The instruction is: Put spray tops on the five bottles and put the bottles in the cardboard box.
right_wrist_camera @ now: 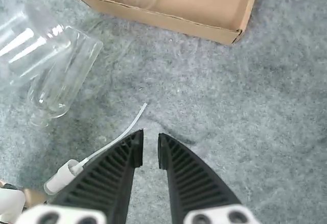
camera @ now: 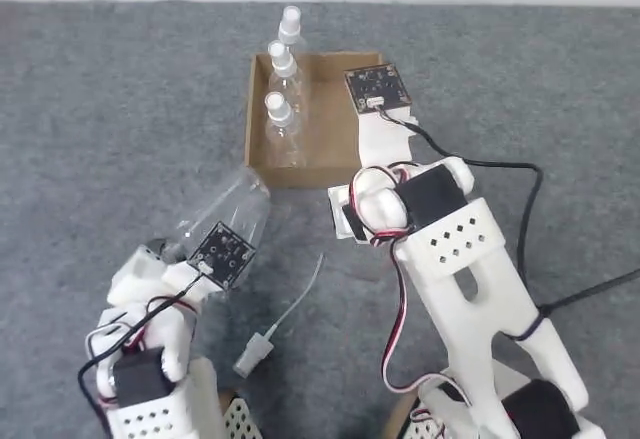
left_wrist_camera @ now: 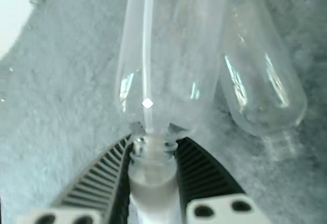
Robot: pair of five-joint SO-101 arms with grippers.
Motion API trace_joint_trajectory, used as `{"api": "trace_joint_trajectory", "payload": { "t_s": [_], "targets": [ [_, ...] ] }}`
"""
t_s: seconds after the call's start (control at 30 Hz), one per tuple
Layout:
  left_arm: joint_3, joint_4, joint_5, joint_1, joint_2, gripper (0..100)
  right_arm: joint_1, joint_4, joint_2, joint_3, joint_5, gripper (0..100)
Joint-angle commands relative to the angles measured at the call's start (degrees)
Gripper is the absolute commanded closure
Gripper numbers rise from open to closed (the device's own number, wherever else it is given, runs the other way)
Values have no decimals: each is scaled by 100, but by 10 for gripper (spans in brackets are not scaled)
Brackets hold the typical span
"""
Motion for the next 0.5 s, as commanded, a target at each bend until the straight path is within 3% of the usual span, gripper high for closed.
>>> {"api": "trace_joint_trajectory", "payload": {
  "t_s": [0.0, 0.1, 0.33, 0.47],
  "targets": [
    [-48, -299, -79, 167, -132, 987, 92, -31, -338, -79, 79, 992],
    [-40, -290, -88, 396, -132, 968, 92, -31, -338, -79, 79, 992],
    [-57, -334, -88, 598, -132, 816, 92, -31, -338, -79, 79, 992],
    [-57, -510, -62, 554, -132, 808, 84, -31, -338, -79, 79, 992]
  ]
}}
